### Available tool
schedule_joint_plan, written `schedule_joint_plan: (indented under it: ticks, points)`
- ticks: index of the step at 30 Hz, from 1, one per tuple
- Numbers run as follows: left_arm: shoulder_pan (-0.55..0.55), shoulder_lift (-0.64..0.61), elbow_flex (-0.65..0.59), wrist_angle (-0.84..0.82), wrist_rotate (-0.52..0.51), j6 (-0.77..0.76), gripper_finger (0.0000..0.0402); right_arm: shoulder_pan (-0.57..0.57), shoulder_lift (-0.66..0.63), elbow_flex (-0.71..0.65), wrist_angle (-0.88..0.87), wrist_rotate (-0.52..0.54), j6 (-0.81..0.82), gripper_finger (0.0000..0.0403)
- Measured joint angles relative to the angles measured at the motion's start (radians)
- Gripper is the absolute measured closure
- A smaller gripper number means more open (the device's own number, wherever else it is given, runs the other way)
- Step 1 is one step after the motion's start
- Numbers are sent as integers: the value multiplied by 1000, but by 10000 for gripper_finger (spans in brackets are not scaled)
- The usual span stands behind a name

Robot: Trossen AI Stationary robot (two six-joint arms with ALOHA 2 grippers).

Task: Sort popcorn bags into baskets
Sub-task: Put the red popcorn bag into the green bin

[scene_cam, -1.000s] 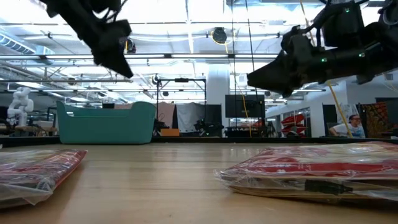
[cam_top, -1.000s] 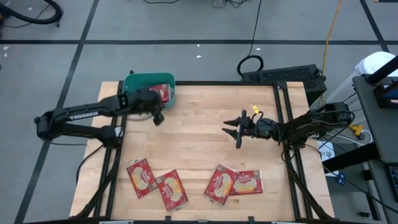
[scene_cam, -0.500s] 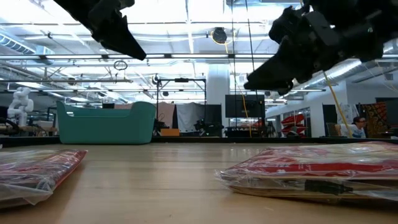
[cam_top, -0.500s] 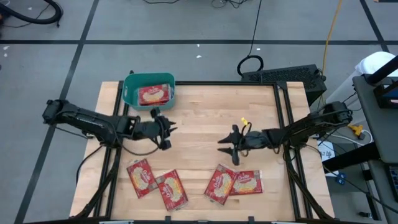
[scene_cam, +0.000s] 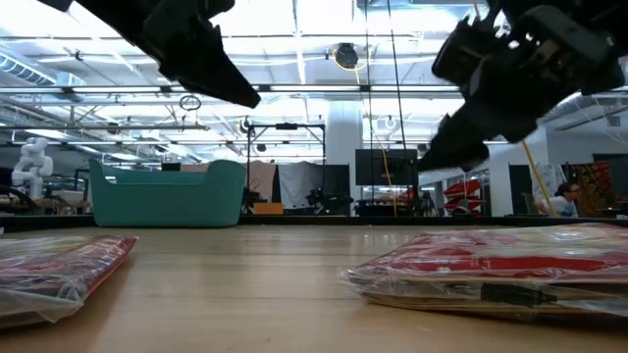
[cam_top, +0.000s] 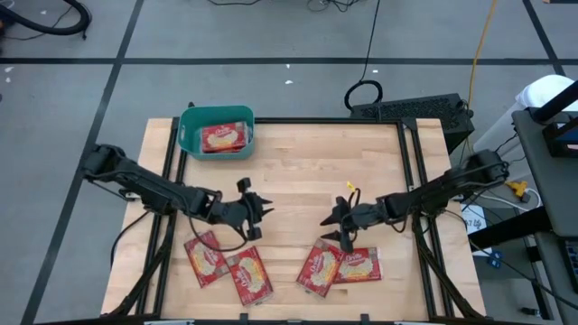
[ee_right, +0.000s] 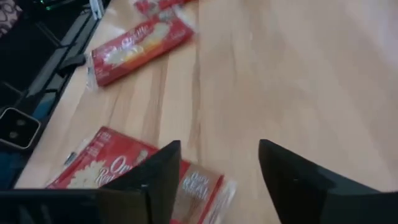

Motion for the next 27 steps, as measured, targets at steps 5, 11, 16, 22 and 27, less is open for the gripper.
schedule_joint_plan:
  ticks: [5,11,16,22,27]
  points:
    - [-8,50,0,76,0,-42,303,0,68,0,-26,-36,168,149]
    - [-40,96,0,157,0,-83,303,0,154,0,-11,-125,313,131]
    - [-72,136,0,233,-1,-85,303,15,190,2,28,-177,381,140]
    - [-89,183,0,305,-2,-106,303,38,217,2,55,-195,417,175]
    - [-94,214,0,344,-2,-108,303,57,229,1,72,-202,418,240]
